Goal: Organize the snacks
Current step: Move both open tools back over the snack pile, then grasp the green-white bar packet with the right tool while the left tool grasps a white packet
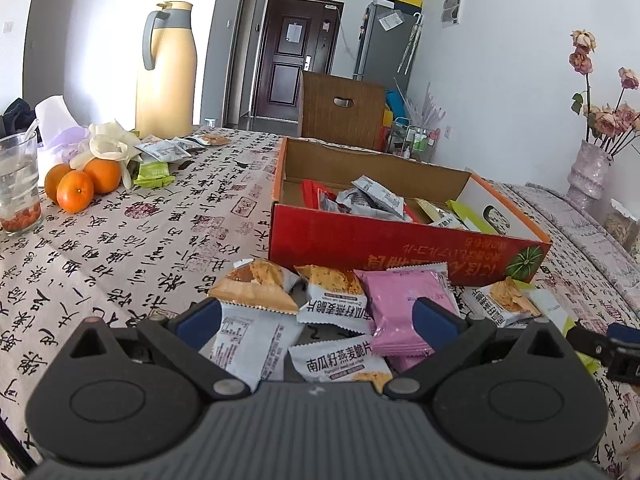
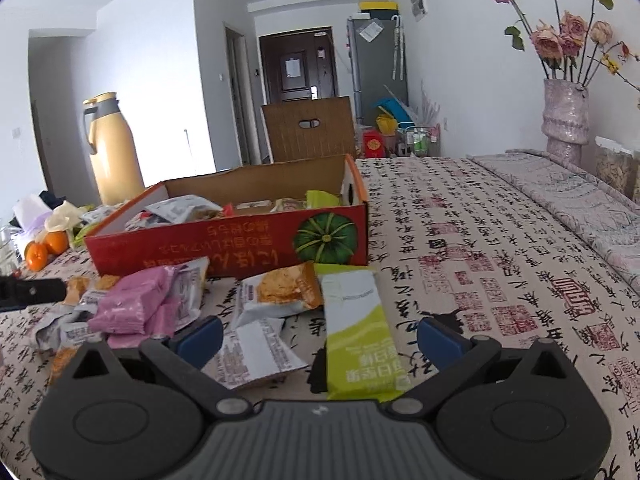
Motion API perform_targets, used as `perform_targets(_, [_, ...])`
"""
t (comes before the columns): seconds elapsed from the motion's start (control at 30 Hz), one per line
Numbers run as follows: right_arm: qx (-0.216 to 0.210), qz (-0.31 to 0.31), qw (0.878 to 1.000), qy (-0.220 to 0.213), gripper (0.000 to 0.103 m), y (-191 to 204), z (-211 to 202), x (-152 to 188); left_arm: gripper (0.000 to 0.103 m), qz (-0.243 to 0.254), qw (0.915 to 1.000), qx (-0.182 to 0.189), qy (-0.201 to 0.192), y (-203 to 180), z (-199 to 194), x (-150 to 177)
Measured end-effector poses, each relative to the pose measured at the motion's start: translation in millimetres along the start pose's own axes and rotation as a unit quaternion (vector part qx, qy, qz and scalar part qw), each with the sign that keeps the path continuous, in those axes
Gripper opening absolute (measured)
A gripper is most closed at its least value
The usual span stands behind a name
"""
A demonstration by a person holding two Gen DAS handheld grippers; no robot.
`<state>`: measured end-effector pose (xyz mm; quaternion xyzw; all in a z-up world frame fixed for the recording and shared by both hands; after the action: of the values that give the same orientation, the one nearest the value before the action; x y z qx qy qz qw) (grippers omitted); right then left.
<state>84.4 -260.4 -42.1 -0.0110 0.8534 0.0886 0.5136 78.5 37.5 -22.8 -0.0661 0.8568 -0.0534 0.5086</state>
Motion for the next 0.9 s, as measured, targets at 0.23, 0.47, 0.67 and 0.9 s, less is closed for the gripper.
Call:
perform_targets(0.23, [0.023,-0.001,1.000,0.017,0.083,-7.6,16.4,-5.0,0.103,0.003,1.0000,-0.001,0.003,-1.9,1.5,0.6])
perform_targets(0.47, [0.033,-0.024,0.998,0.048,0.059,-6.9,43.3,-8.1,0.103,0.004,1.0000,-0.003,0.005,-1.6,2.3,-0.2])
perform_targets(0.67, [0.036,-0.035,0.995,0.083,0.043,-5.2,64.4,-8.0,0.103,0.003,1.0000,-0.003,0.005,-1.1,1.5,-0.5])
perform_targets(0.9, [0.040,-0.040,0.995,0.079,0.039,-2.3,64.6,-5.5,0.103,0.002,1.0000,-0.002,0.009,-1.3,3.1,-0.6])
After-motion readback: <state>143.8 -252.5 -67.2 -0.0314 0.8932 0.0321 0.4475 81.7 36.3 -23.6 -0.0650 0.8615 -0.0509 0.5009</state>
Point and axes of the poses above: each gripper's, at about its wrist camera, not at the fingertips, and z roughly the way its jaws point, y to its left, x to its underside, the point moved 1 cm from there along z, roughly the way its jaws point, and after that the axes turned 3 degrees about -y, right-handed, at the moved point
